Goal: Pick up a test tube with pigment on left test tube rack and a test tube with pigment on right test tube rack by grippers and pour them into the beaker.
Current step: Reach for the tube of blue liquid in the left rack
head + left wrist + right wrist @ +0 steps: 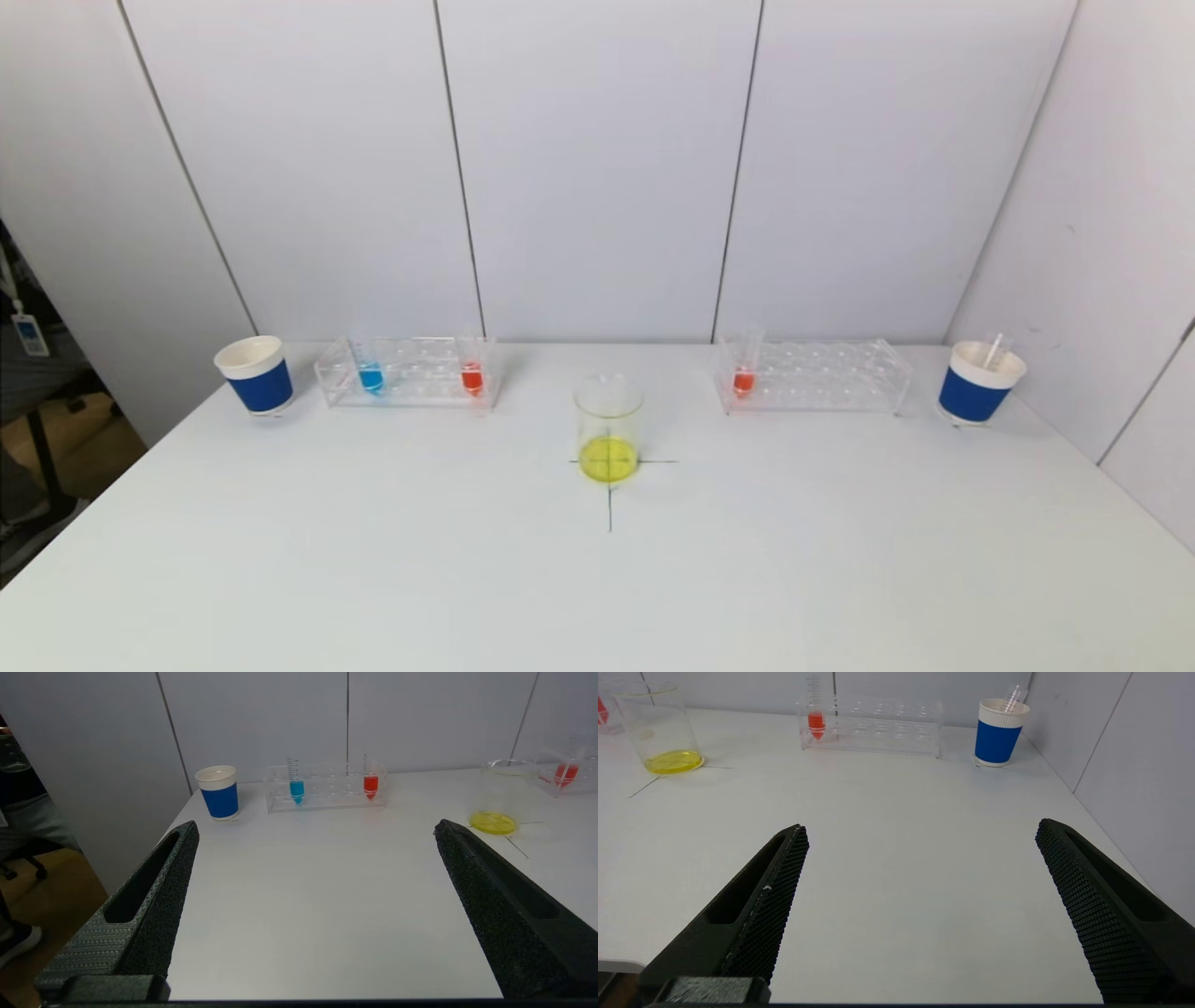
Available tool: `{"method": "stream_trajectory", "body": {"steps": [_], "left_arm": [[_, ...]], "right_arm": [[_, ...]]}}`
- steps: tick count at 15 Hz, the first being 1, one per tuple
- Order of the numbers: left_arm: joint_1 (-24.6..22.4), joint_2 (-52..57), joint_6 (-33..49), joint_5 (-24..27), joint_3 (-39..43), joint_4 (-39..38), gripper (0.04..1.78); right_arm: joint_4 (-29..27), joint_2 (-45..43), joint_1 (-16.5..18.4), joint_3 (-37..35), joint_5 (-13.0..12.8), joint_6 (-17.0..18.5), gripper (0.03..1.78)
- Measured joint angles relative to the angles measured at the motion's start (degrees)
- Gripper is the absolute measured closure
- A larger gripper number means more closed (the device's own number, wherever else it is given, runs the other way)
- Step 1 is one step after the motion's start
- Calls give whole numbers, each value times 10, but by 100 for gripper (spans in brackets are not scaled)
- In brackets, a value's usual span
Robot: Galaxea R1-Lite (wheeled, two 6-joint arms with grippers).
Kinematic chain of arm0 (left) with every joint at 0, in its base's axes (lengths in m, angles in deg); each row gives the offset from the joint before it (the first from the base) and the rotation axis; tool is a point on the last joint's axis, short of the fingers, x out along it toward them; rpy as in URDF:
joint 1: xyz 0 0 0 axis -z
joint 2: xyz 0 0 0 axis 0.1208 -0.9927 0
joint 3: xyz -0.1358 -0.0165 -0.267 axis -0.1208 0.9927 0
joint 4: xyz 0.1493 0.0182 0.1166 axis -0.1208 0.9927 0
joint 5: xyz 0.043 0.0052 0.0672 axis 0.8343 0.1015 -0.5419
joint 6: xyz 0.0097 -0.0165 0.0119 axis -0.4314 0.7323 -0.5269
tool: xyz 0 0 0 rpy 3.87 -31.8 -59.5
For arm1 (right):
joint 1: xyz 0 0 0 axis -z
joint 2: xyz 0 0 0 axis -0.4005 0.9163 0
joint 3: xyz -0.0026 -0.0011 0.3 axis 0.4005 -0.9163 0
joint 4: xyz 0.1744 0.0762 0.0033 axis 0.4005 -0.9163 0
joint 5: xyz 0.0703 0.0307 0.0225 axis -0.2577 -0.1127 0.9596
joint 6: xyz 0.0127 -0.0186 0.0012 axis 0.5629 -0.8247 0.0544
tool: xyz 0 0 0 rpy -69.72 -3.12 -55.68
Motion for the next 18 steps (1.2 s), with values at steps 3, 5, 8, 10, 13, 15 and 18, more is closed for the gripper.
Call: {"method": "stream_trajectory", "body": {"steps": [3,5,8,10,13,15,18], "left_arm": [[0,-67,-7,0,-70,2,6],[0,-124,-25,-1,-106,-1,6],[0,-212,-34,0,-148,-14,6],[0,-276,-36,2,-162,-54,6],[0,-361,-34,2,-165,-121,6],[0,-421,-33,2,-166,-169,6],[0,-510,-31,1,-163,-247,6]], "right_arm": [[0,0,0,0,0,0,4],[0,0,0,0,0,0,4],[0,0,0,0,0,0,4],[0,0,0,0,0,0,4],[0,0,0,0,0,0,4],[0,0,0,0,0,0,4],[0,0,0,0,0,0,4]]}}
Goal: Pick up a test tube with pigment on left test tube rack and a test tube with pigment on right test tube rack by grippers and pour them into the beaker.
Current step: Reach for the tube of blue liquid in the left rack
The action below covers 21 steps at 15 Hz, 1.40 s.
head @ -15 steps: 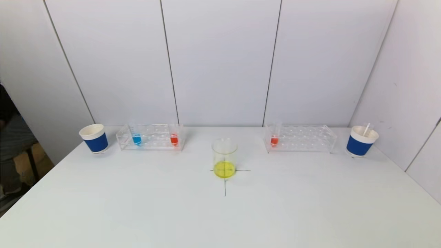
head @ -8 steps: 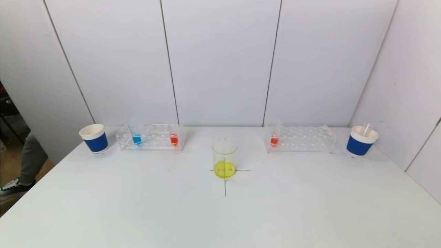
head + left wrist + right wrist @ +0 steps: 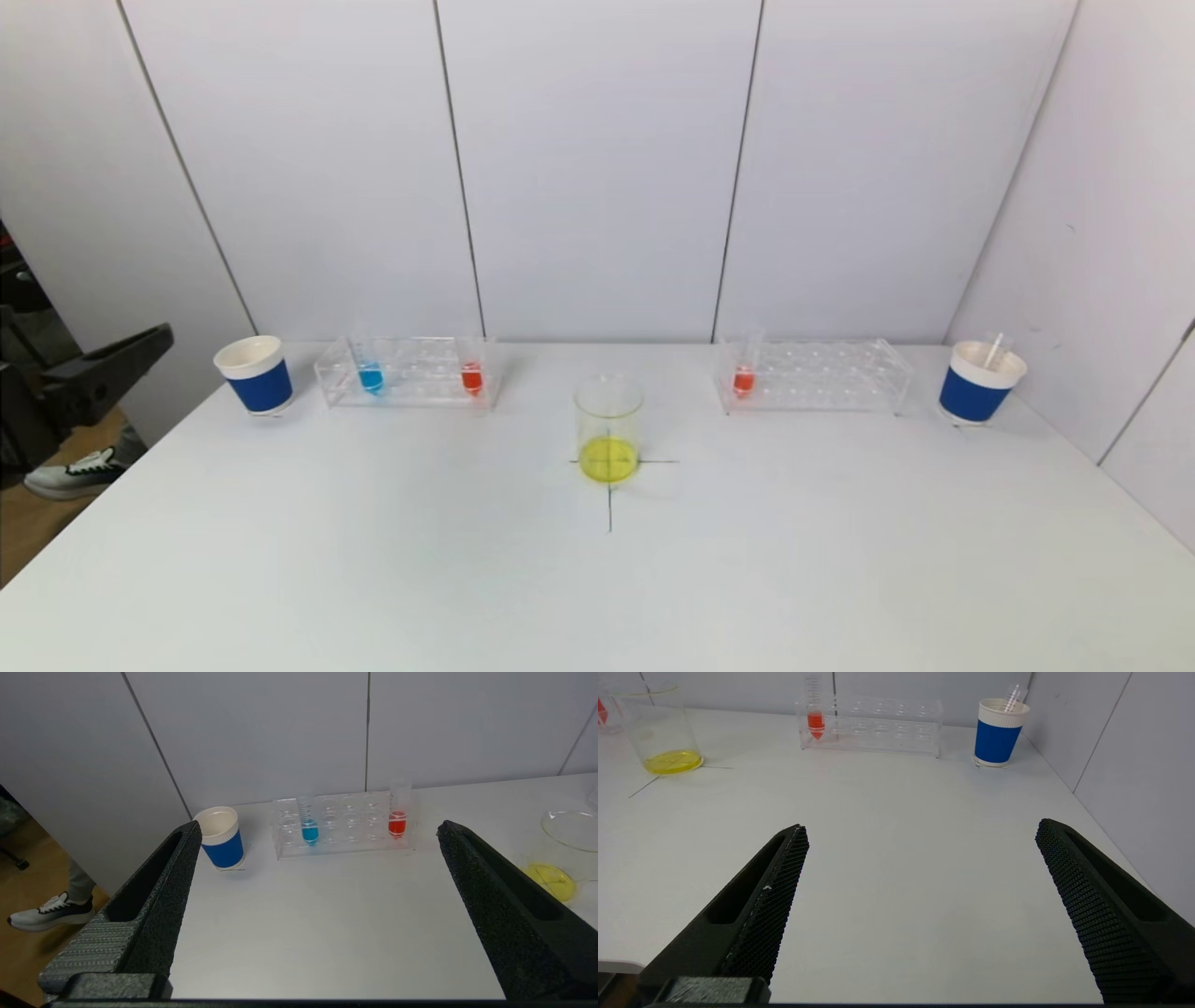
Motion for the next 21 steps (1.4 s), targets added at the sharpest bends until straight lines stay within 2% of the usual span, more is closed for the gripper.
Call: {"method": "stream_trajectory", "body": {"steps": [12,18,21], "left_arm": [[-3,-341,46,-1,54,-361,6],[-4,-519,47,5,39,-537,6],[-5,-585,47,7,13,-579,6]], "right_arm": [[0,0,0,0,0,0,4],[0,0,0,0,0,0,4],[0,0,0,0,0,0,4]]}}
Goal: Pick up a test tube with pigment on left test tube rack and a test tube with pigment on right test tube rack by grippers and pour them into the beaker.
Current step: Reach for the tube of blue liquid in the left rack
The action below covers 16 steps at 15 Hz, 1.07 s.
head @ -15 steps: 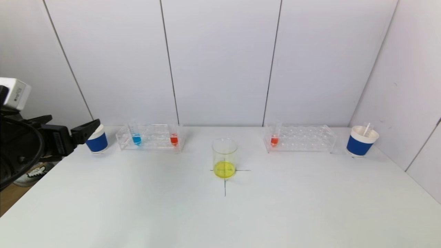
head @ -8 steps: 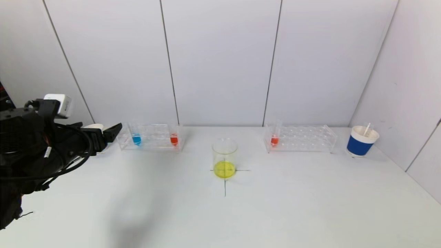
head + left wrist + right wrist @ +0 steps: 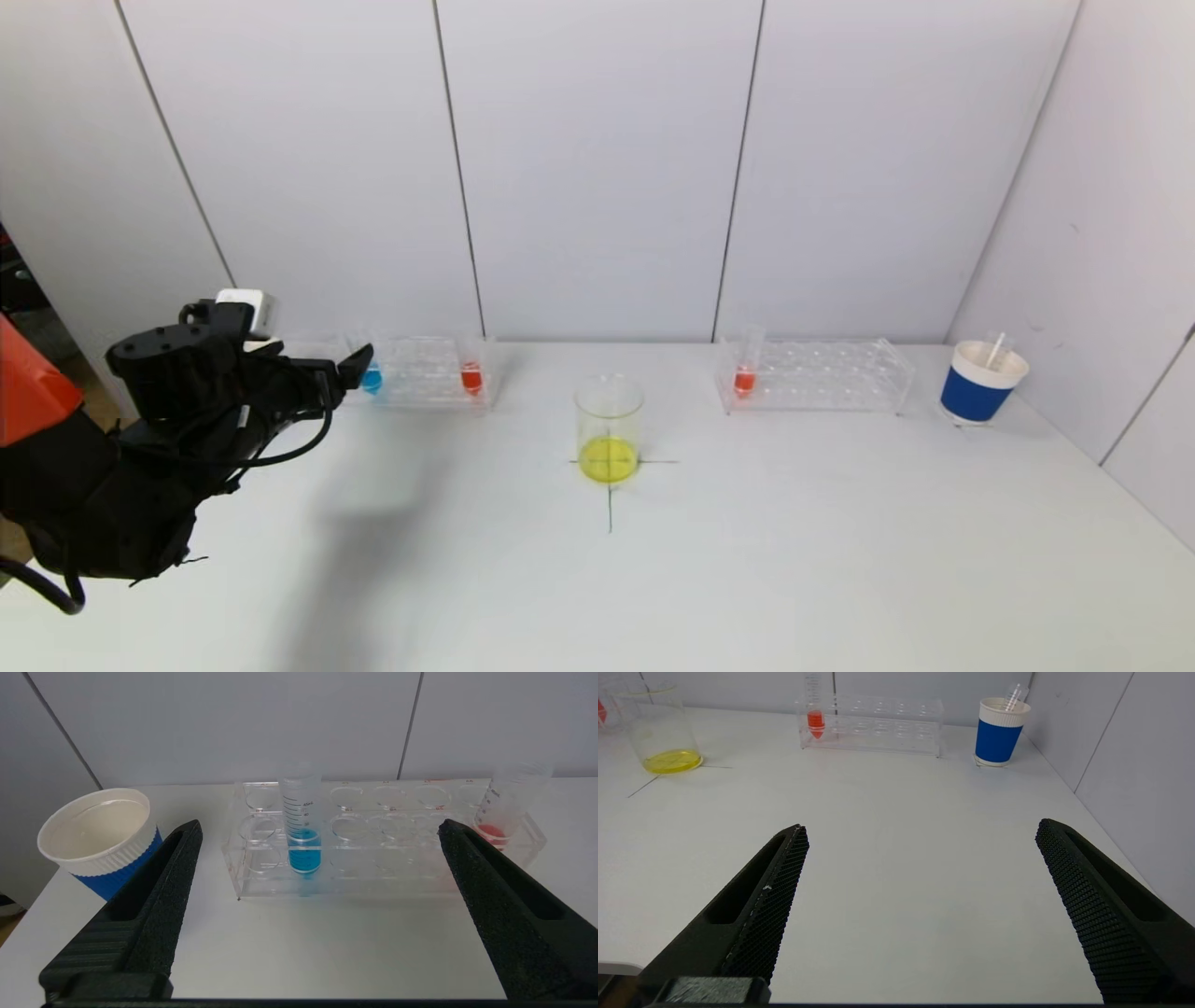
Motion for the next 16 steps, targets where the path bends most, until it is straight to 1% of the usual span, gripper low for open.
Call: {"method": "stream_trajectory", "body": {"steps": [9,16], "left_arm": [[-18,-116,1,7,-103,0,6],[-21,-159,1,14,-167,7,6]], "right_arm": [[0,0,0,0,0,0,4],[0,0,0,0,0,0,4]]}}
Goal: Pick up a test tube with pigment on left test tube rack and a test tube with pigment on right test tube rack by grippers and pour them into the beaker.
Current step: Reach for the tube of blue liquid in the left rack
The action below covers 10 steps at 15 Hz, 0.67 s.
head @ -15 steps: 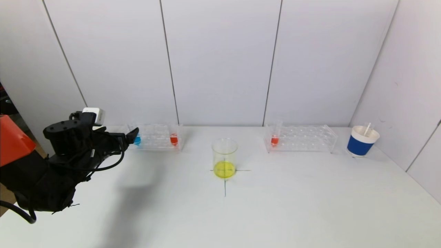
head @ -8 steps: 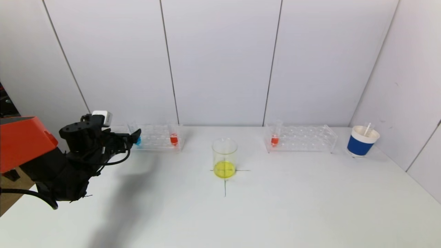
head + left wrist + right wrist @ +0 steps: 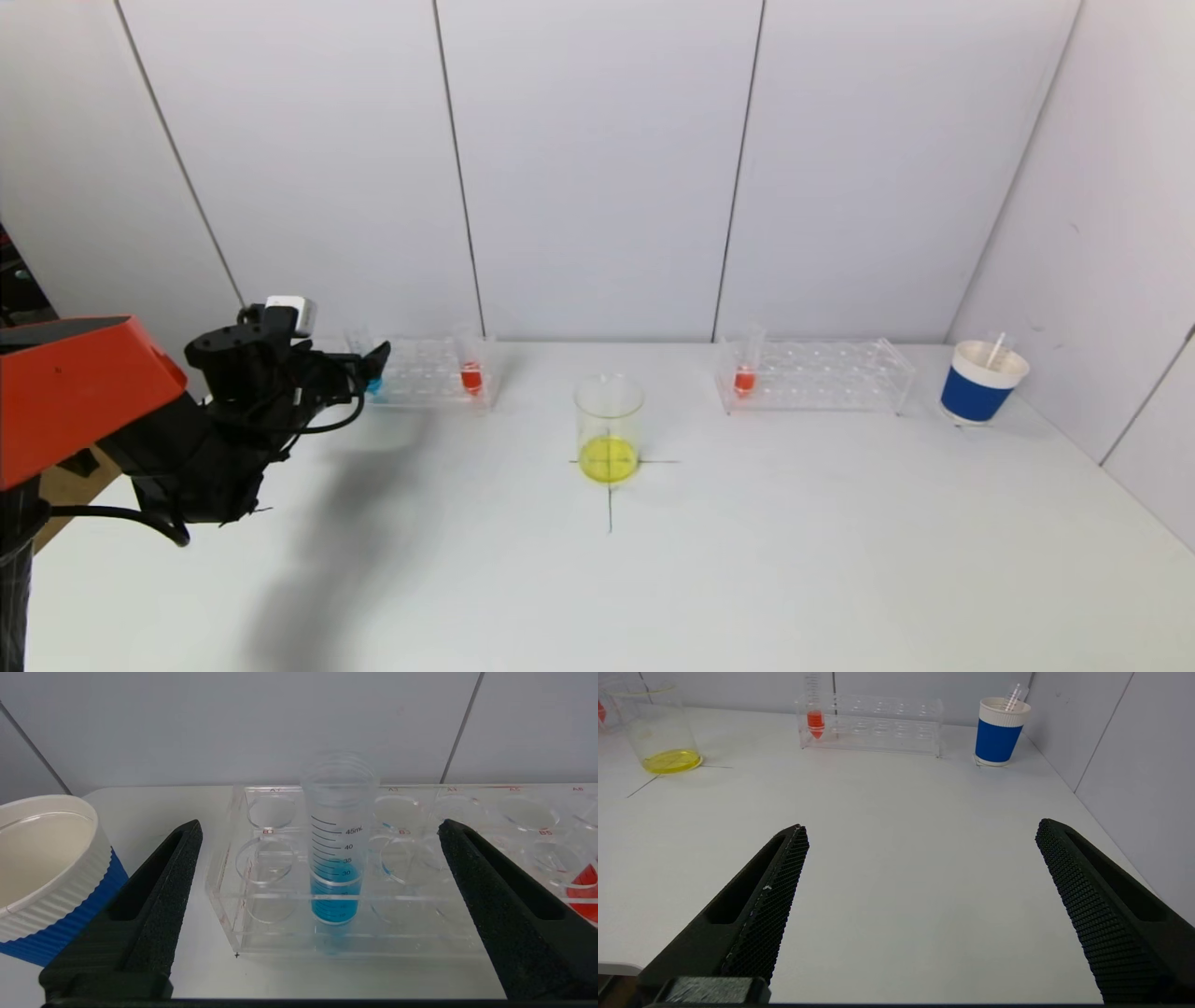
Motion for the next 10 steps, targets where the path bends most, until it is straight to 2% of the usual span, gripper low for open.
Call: {"method": "stream_trajectory", "body": {"steps": [10], "left_arm": [[4,-25,0,3,-50,19,6]], "right_arm": [[0,0,0,0,0,0,4]]}}
